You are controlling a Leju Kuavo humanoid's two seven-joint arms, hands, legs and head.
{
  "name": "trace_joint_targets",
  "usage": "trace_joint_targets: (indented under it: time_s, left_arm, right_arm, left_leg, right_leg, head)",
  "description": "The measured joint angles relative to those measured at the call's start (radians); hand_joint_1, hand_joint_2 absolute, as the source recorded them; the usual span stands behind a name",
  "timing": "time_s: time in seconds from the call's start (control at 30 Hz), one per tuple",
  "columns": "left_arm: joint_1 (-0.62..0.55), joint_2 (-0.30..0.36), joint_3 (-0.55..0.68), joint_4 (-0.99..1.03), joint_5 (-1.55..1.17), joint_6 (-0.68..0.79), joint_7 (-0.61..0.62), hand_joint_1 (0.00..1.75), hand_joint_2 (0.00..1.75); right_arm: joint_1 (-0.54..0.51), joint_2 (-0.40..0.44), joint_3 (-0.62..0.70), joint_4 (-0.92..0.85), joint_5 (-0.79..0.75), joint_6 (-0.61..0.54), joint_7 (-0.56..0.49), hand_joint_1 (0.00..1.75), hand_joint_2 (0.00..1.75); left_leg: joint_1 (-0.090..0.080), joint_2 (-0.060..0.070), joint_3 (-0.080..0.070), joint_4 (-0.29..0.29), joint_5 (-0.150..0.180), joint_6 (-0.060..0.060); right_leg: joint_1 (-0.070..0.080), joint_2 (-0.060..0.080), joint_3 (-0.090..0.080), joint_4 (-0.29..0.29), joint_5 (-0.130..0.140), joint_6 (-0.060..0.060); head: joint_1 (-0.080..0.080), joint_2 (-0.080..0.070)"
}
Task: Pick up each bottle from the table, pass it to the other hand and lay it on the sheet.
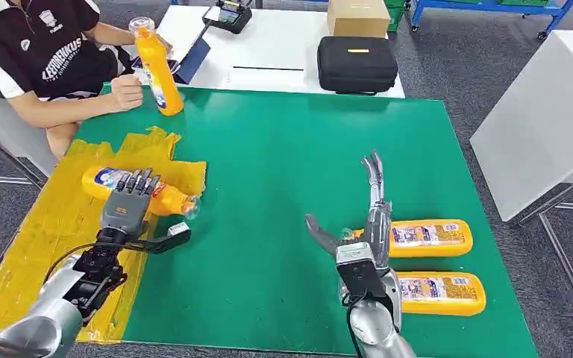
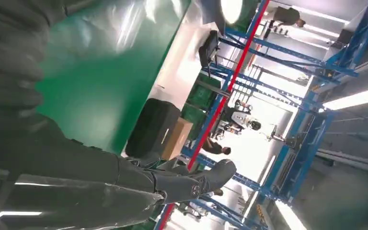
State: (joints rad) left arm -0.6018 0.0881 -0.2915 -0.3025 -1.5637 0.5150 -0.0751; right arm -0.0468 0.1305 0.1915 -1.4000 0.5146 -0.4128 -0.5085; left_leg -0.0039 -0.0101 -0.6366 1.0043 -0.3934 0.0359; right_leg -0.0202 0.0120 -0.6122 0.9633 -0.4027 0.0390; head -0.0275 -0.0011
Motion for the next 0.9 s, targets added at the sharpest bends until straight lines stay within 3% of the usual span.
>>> trace_joint_targets:
  time_s: [0.2, 0.23, 0.63, 0.8, 0.9]
  left_arm:
    - [0.0, -0.002, -0.003, 0.0, -0.003, 0.0, 0.013, 0.0, 1.75]
    - [0.0, -0.002, -0.003, 0.0, -0.003, 0.0, 0.013, 0.0, 0.0]
    - [0.003, -0.05, 0.065, -0.008, 0.087, 0.163, -0.127, 0.0, 0.0]
    - [0.002, -0.105, 0.131, -0.076, 0.242, 0.157, -0.349, 0.0, 0.0]
    - [0.007, -0.135, 0.16, -0.153, 0.391, 0.078, -0.501, 0.0, 0.0]
  right_arm:
    - [0.0, -0.001, 0.001, 0.0, 0.0, 0.0, 0.002, 0.0, 1.75]
    - [0.0, -0.001, 0.001, 0.0, 0.0, 0.0, 0.002, 0.0, 1.75]
    - [0.0, -0.005, 0.0, 0.0, 0.0, -0.013, 0.007, 0.0, 1.75]
    - [0.0, -0.009, 0.0, -0.001, 0.0, -0.027, 0.008, 0.0, 1.75]
    - [0.0, -0.013, 0.0, -0.003, 0.0, -0.032, 0.008, 0.0, 1.75]
  left_leg:
    - [0.001, 0.0, 0.0, 0.0, 0.0, 0.0]
    - [0.001, 0.0, 0.0, 0.0, 0.0, 0.0]
    - [0.0, -0.001, 0.0, 0.0, 0.0, 0.0]
    - [0.0, -0.001, 0.0, 0.0, 0.0, 0.0]
    - [0.0, -0.001, 0.0, 0.0, 0.0, 0.0]
  right_leg:
    - [0.0, 0.0, 0.0, 0.0, 0.0, 0.0]
    - [0.001, 0.0, 0.0, 0.0, 0.0, 0.0]
    - [0.0, 0.0, 0.0, 0.0, 0.0, 0.0]
    - [0.0, 0.0, 0.0, 0.0, 0.0, 0.0]
    - [0.0, 0.0, 0.0, 0.0, 0.0, 0.0]
  head:
    - [0.0, 0.0]
    - [0.0, 0.0]
    - [0.0, 0.0]
    - [0.0, 0.0]
    - [0.0, 0.0]
